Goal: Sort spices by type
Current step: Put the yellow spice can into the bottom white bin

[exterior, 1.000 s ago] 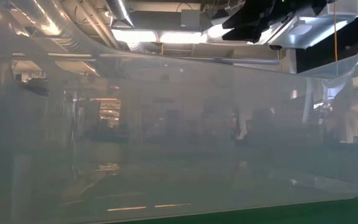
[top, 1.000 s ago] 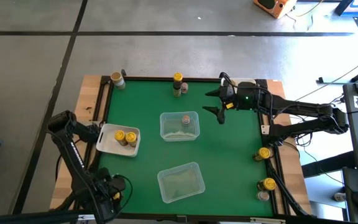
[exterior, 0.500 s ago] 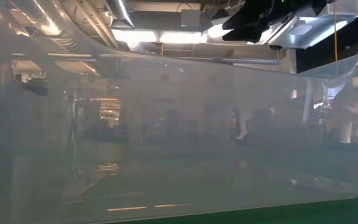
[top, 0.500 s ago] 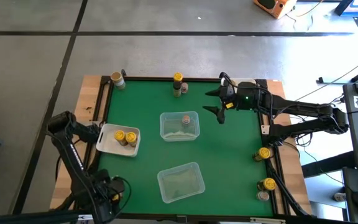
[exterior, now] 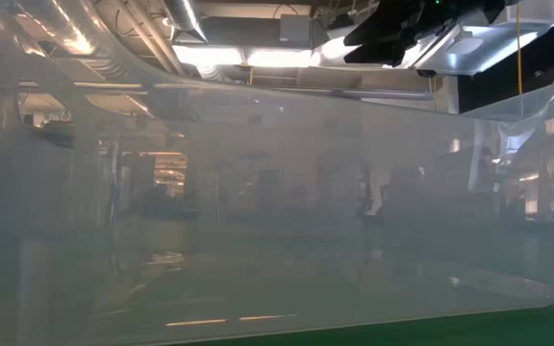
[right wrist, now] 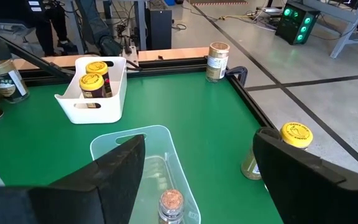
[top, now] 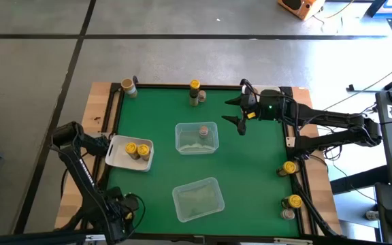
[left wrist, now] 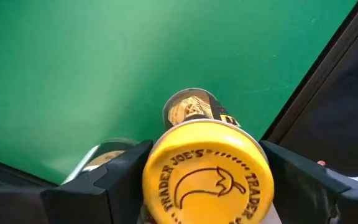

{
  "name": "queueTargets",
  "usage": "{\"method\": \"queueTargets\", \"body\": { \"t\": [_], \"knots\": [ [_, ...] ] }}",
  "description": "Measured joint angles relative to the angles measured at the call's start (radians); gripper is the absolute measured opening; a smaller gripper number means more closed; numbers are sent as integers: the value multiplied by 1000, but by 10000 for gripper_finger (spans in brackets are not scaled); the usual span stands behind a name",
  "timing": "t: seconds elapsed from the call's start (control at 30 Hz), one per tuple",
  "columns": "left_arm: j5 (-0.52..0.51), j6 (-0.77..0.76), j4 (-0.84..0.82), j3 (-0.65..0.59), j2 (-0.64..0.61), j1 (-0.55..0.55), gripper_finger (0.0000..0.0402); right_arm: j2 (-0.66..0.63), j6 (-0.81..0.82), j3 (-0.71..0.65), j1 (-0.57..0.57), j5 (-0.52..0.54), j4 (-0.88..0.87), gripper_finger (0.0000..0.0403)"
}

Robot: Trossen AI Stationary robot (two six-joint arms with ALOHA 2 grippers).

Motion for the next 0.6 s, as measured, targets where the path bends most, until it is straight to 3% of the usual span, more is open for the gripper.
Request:
{"method": "queueTargets", "body": {
  "t": [0.13,0.3,0.6],
  "knots": [
    [10,1,10,-14,0,1,271,0,0,0,0,0,0,299],
    [11,2,10,-14,0,5,216,0,0,0,0,0,7,299],
    [11,-64,-58,-1,-37,30,215,0,0,0,0,0,29,299]
  ]
}}
